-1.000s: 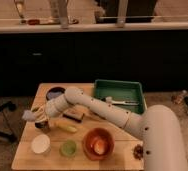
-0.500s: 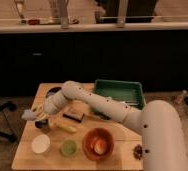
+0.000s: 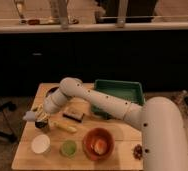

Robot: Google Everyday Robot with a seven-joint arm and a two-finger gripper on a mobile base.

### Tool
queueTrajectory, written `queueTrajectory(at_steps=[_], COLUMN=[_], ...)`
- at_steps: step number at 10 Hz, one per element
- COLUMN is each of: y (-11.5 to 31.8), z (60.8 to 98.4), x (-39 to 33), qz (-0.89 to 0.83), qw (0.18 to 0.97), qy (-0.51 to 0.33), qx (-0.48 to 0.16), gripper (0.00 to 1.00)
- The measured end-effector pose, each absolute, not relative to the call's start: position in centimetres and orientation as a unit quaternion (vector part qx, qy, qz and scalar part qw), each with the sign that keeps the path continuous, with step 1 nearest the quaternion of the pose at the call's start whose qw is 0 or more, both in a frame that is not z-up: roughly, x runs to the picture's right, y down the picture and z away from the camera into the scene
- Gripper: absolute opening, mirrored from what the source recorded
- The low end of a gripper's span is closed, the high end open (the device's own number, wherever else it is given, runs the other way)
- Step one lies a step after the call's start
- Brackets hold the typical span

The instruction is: Place towel in metal cup

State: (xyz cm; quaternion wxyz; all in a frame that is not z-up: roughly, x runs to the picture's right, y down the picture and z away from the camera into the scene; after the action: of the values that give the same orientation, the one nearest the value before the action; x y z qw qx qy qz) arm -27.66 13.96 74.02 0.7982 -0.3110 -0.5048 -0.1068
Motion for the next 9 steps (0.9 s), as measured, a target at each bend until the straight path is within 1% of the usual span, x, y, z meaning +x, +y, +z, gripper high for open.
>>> queueTrajectory(at_steps=[9], y=[14.7], z=[74.7], x=[-25.6], qz=[-0.097], qw=[0.807], qy=[-0.481], qx=[-0.330], gripper=[0.02])
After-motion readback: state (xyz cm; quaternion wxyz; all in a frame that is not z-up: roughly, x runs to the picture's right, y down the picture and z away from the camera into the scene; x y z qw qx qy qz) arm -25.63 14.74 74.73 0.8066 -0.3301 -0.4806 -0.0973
